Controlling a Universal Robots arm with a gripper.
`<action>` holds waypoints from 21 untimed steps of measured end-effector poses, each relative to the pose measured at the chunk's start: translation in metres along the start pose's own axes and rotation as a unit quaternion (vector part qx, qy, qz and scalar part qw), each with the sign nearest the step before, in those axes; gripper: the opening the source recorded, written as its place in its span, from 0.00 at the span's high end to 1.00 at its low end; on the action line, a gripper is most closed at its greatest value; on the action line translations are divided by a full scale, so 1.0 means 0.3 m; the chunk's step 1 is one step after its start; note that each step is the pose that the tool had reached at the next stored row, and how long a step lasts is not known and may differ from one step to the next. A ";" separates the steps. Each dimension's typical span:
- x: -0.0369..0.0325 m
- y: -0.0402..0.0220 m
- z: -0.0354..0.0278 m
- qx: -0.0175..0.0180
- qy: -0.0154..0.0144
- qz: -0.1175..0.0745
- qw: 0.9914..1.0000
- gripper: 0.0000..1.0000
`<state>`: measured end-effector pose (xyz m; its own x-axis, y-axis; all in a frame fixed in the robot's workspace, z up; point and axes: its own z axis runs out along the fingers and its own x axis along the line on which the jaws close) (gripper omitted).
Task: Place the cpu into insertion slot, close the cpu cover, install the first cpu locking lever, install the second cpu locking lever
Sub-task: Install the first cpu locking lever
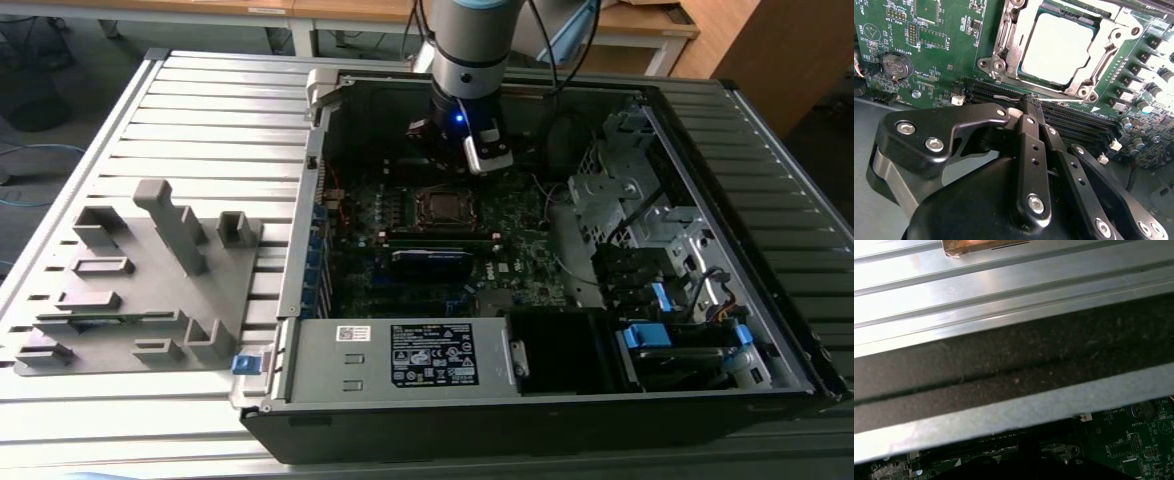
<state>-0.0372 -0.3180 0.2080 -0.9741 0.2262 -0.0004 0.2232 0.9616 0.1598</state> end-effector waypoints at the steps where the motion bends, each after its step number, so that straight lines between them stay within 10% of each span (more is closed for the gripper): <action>1: 0.000 0.000 0.000 0.000 0.000 0.000 1.000 0.89; 21: -0.018 0.015 0.006 0.000 -0.003 0.017 1.000 0.89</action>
<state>-0.0309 -0.3147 0.2069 -0.9657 0.2596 -0.0004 0.2562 0.9533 0.1598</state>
